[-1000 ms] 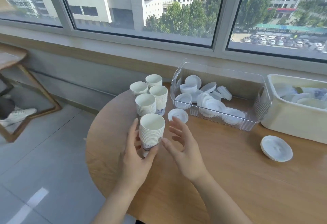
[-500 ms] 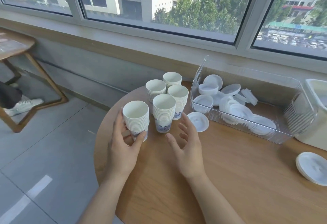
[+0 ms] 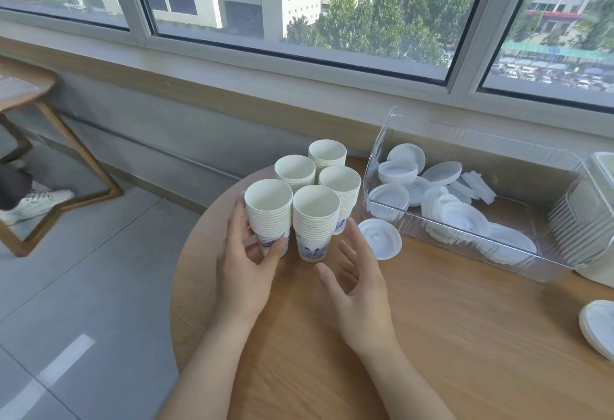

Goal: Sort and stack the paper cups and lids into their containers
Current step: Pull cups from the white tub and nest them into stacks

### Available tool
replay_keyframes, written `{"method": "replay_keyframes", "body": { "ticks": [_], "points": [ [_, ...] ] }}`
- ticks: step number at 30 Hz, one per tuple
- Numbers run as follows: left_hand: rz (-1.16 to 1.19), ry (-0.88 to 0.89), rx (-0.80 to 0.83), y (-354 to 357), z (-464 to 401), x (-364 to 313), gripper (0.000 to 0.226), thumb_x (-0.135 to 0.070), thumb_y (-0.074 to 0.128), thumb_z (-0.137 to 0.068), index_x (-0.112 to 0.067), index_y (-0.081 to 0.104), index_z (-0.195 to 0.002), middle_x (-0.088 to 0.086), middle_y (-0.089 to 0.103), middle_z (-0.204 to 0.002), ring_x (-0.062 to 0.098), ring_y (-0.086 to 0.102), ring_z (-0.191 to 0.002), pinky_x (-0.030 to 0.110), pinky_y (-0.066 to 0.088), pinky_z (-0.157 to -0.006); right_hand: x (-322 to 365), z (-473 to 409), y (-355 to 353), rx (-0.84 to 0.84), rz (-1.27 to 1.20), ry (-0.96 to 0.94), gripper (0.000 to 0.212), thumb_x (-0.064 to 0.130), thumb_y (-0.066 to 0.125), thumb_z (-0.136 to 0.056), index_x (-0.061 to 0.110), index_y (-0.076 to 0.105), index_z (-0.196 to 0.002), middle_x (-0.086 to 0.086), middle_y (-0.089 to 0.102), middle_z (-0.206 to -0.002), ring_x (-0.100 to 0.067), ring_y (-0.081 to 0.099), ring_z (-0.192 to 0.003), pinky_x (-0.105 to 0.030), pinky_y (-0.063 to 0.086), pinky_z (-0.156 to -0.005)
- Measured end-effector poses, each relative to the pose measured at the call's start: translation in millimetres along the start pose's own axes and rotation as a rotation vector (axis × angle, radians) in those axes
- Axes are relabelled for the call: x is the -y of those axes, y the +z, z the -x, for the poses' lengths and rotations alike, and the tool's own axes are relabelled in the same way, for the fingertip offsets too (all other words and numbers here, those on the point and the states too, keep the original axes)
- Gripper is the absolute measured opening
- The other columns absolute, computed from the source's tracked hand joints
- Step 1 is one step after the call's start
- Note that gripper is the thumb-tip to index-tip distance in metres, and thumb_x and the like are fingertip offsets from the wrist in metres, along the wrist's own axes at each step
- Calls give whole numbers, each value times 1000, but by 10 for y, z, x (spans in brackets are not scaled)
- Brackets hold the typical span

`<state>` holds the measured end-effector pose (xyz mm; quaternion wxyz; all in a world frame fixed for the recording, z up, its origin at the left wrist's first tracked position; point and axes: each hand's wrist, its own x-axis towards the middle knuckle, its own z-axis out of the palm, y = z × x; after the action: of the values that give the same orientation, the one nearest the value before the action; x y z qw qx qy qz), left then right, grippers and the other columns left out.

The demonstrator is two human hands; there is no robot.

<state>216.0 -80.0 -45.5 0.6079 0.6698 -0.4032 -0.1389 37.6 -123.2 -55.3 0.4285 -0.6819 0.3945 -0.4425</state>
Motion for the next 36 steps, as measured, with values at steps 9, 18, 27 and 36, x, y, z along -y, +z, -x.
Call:
{"method": "replay_keyframes", "body": {
  "ticks": [9,18,27,36],
  "points": [
    [-34,-2,48,16,76,-9,97,-13,82,-87,-45,26,-160,-16,59,-145,1,63,-123,41,55,-106,-10,-18,-9,13,-28,-7,83,16,76,-95,38,30,-160,23,49,-154,-2,52,-138,-26,50,-105],
    [-150,206,-100,-150,304,-598,93,-25,83,-87,-46,27,-159,-5,46,-150,13,43,-143,39,39,-117,184,260,-402,-37,54,-2,77,21,75,-96,43,34,-157,26,45,-153,7,48,-136,-22,45,-108],
    [0,414,111,451,891,-1356,92,-22,82,-87,-51,28,-156,-10,49,-149,10,47,-140,32,43,-111,556,799,-1516,-244,152,-26,72,25,74,-96,47,37,-154,25,50,-148,7,51,-133,-21,45,-105],
    [46,524,331,1627,1316,-2015,89,-26,81,-89,-47,30,-158,-13,48,-149,12,50,-137,33,45,-109,616,950,-2916,-455,225,-20,65,23,75,-95,51,45,-145,24,57,-137,4,53,-130,-19,43,-104]
  ]
}}
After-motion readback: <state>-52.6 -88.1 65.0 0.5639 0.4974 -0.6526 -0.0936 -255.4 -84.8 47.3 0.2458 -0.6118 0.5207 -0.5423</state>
